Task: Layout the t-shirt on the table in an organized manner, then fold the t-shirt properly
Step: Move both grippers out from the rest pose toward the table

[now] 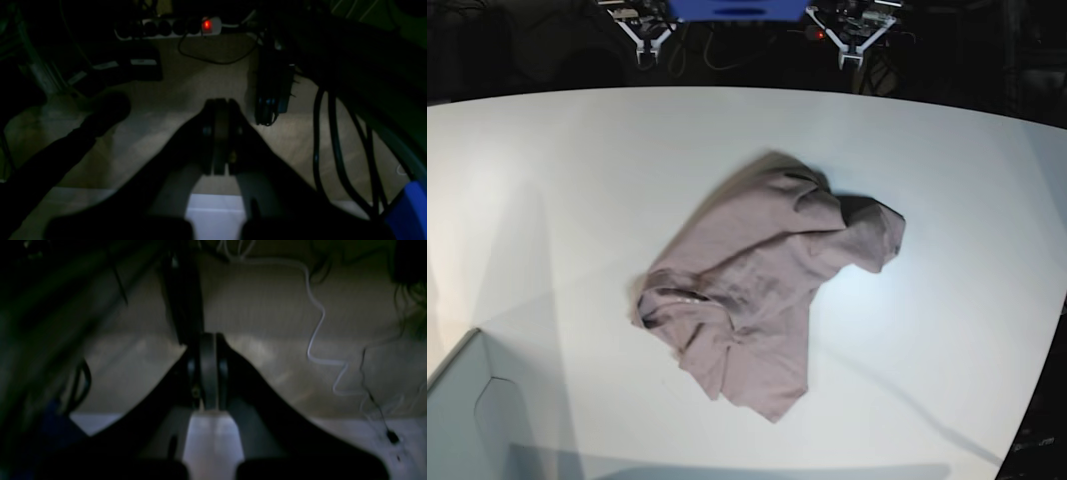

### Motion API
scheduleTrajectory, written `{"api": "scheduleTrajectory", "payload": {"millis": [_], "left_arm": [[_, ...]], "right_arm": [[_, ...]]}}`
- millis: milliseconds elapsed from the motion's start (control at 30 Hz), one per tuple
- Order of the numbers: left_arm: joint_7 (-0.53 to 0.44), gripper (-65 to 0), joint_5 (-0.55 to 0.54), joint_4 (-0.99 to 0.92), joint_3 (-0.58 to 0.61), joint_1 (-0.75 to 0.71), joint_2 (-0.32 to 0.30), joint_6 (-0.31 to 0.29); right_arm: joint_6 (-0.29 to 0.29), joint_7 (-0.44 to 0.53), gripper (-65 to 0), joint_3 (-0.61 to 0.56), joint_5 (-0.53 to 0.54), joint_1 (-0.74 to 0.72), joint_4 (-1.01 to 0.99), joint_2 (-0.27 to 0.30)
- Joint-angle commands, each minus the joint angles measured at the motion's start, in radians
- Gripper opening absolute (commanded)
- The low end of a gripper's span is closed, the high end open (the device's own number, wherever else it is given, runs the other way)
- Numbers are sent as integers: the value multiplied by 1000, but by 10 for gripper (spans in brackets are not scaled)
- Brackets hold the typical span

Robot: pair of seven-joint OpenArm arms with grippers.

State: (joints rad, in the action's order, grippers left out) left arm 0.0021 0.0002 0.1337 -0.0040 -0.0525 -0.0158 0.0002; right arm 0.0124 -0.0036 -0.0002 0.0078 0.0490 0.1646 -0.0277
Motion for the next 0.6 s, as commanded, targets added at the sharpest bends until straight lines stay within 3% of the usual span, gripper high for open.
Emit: {"api": "scheduleTrajectory", "payload": {"millis": [0,300,433,567], "left_arm": [[-1,-650,1,4,2,-2,0,5],[-1,-650,1,4,-1,-2,3,5],[-1,-650,1,5,-1,-2,4,5],[-1,-650,1,7,-1,-2,4,5]], "right_arm": [[-16,3,-650,2,4,22,37,-1],[-16,-8,-650,-4,5,45,82,4],[-16,-92,-650,-5,5,42,88,4],[-16,-106,-650,-5,5,50,126,5]]}}
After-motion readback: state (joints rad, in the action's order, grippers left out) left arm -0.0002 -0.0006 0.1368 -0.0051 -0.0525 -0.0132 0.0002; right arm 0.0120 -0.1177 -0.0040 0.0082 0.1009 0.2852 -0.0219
